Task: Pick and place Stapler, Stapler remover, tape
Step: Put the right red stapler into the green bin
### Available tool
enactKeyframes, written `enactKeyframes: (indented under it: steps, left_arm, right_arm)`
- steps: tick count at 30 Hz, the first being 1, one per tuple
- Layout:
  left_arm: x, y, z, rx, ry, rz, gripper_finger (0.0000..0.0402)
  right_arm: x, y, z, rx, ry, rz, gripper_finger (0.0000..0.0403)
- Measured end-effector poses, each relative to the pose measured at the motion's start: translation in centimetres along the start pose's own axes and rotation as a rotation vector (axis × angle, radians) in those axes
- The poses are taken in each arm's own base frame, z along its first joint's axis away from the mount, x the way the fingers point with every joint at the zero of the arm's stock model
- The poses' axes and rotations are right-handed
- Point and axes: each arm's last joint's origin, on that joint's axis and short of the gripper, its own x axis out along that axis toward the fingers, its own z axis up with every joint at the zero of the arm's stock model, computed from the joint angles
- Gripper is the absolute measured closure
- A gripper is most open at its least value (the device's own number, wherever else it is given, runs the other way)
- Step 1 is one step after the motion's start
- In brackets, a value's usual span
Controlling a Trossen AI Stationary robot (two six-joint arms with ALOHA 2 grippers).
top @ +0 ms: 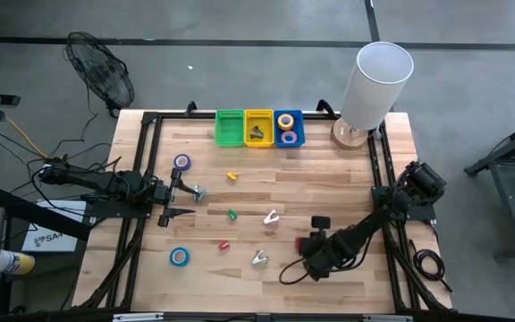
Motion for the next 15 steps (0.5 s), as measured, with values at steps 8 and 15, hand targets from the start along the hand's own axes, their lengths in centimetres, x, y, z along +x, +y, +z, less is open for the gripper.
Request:
enactKeyframes:
  steps: [8, 15]
  left_arm:
    - [0.0, 0.0, 0.0, 0.0, 0.0, 0.0, 0.0143]
    - [0.0, 0.0, 0.0, 0.0, 0.0, 0.0, 0.0143]
  right_arm:
    - [0.0, 0.2, 0.7, 0.198, -0.119, -0.026, 0.034]
    - [0.0, -0.2, 1.6, 0.217, -0.273, -0.14, 0.0339]
